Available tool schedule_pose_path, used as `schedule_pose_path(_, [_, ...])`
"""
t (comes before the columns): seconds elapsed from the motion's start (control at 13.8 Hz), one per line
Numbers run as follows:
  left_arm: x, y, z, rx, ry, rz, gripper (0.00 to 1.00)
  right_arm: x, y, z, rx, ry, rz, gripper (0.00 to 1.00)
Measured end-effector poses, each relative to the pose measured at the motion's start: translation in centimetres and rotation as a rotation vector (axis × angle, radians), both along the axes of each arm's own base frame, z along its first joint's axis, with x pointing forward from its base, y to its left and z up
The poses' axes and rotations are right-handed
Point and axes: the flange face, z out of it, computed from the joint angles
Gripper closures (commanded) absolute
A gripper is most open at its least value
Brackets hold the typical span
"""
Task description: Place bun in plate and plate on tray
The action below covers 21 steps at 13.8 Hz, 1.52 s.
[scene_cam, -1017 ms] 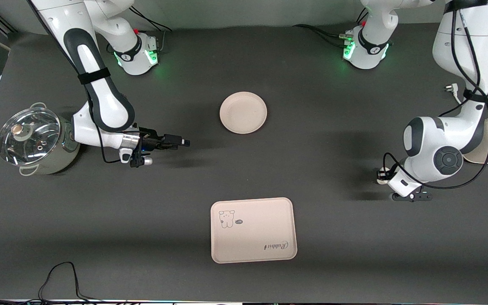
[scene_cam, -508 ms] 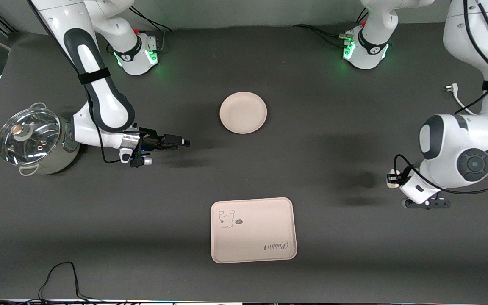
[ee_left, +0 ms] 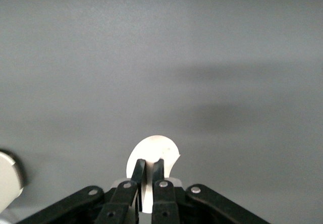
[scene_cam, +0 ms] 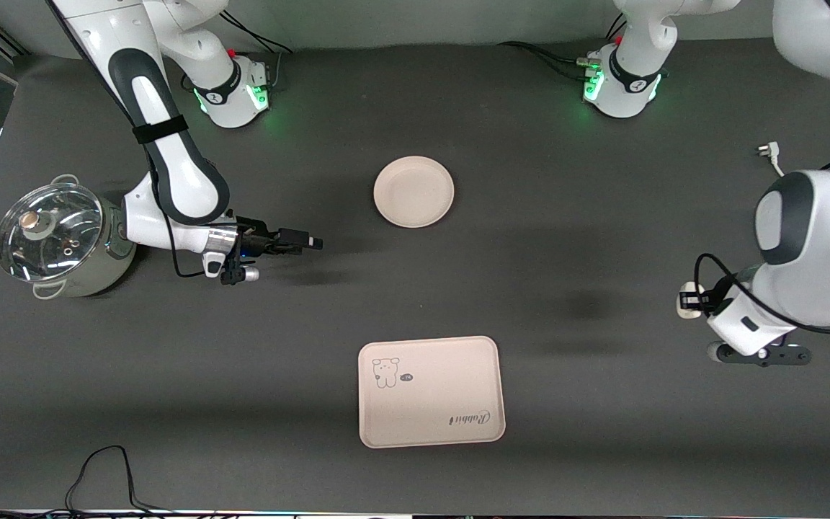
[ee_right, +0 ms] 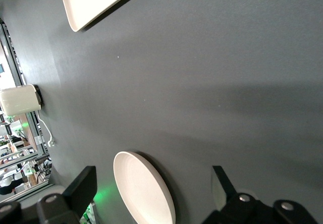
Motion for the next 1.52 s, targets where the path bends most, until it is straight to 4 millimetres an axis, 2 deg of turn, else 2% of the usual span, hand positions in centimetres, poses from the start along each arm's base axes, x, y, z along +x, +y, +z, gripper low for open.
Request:
schedule_pose_path(0.15, [-0.4,0.1,4.6,0.002,0.011,0.003,1.00,-0.2,-0.1,-0.4,-0.003,-0.005,0.009,0.00])
schedule_pose_path(0.29, [-0.9,0.2,7.6,0.003,0.012,0.006,1.00,-0.4,-0.1,-1.0,0.022,-0.035,0.015,0.00])
schedule_pose_path(0.51, [-1.2,-0.3,9.4,0.000,0.015,-0.002,1.00,-1.1,-0.3,-2.5,0.042,-0.044,0.011,0.01])
schedule_pose_path(0.65, [-1.5,-2.6,10.3,-0.001,0.003,-0.029,1.00,-1.3,-0.3,-2.8,0.043,-0.039,0.010,0.01])
schedule_pose_path(0.8, [-1.8,-6.3,10.5,0.006,-0.010,-0.025,1.00,-1.4,-0.2,-2.8,0.044,-0.038,0.011,0.00])
schedule_pose_path(0.94, [-2.2,-11.4,9.7,0.019,-0.021,0.006,1.00,-1.4,-0.2,-2.8,0.044,-0.038,0.012,0.00])
schedule_pose_path(1.23, [-3.5,-22.7,7.0,0.029,-0.067,0.054,1.00,-1.4,-0.1,-2.8,0.044,-0.039,0.013,0.00])
schedule_pose_path(1.38, [-3.8,-27.1,5.5,0.007,-0.084,0.097,1.00,-1.4,-0.1,-2.8,0.045,-0.041,0.014,0.00])
schedule_pose_path(1.52, [-3.7,-30.6,3.3,-0.024,-0.101,0.135,1.00,-1.4,-0.1,-2.7,0.045,-0.042,0.015,0.00])
